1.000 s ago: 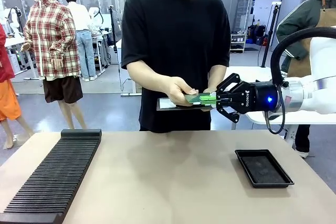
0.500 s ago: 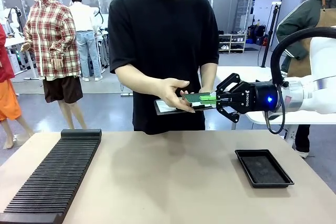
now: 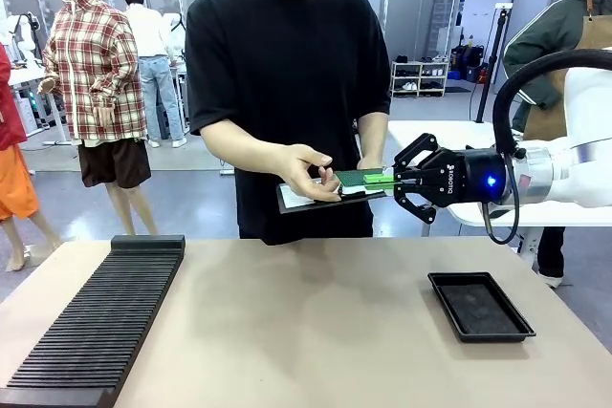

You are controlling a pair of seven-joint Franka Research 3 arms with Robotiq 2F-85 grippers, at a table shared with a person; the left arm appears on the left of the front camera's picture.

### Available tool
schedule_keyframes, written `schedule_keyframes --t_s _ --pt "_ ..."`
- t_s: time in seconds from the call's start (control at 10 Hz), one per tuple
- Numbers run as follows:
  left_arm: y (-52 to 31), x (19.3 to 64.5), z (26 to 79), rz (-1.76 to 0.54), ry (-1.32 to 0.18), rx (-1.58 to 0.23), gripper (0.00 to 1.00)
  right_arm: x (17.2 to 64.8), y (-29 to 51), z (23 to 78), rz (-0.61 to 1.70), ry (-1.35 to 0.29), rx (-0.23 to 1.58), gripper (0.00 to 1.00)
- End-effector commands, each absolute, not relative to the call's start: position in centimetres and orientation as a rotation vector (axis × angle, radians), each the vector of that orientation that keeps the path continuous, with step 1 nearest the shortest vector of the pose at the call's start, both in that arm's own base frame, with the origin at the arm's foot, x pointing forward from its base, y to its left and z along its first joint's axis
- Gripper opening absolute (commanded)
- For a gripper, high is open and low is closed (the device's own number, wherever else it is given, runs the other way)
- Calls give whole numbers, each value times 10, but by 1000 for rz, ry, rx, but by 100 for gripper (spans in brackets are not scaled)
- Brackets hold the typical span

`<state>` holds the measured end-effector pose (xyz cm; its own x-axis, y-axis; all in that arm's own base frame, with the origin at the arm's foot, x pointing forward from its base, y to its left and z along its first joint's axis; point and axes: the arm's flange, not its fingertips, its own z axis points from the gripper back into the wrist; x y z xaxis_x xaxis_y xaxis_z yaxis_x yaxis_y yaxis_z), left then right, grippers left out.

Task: Inspect the PCB.
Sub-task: Place the Blank PCB in the ESD tray.

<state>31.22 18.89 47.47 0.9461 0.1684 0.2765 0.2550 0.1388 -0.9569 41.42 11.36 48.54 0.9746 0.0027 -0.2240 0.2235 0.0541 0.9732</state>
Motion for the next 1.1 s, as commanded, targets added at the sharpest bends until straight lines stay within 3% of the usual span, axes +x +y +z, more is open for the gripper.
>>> schedule_keyframes --t_s 0.0,0.4,0.6,1.0 --pt "190 312 478 -59 -347 -1433 100 416 116 489 -162 180 1510 0" --pt "190 312 478 -59 -347 -1433 100 414 114 485 -169 183 1510 3" --pt "190 312 478 -59 -347 -1433 100 405 81 482 -118 109 1480 3" --pt "190 312 478 -59 -347 -1433 100 387 15 463 -91 -23 1196 3"
